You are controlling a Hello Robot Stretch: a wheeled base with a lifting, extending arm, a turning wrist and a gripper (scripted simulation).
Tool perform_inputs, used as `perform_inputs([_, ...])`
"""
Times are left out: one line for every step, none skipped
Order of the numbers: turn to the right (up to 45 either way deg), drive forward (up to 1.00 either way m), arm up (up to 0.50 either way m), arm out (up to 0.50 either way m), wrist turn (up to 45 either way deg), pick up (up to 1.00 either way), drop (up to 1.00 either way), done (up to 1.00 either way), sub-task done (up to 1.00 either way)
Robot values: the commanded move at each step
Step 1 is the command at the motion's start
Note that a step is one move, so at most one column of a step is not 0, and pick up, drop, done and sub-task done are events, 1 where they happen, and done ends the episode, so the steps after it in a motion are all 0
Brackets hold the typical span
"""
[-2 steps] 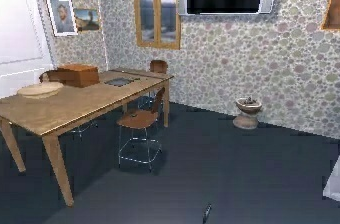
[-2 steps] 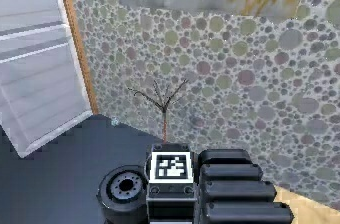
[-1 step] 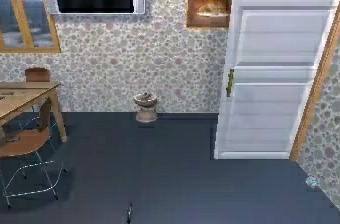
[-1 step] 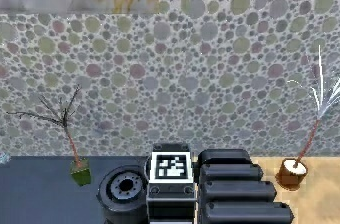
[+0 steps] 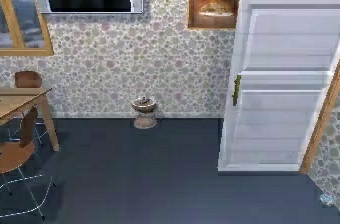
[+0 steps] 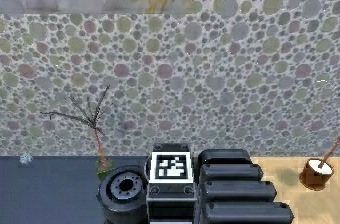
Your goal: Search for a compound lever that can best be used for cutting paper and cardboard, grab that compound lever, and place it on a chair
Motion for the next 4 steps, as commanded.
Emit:
perform_inputs([0.0,1.00,0.00,0.00,0.0,0.00,0.00,0.00,0.00])
perform_inputs([0.0,0.05,0.00,0.00,0.0,0.00,0.00,0.00,0.00])
perform_inputs([-33.0,0.00,0.00,0.00,0.0,0.00,0.00,0.00,0.00])
perform_inputs([0.0,1.00,0.00,0.00,0.0,0.00,0.00,0.00,0.00])
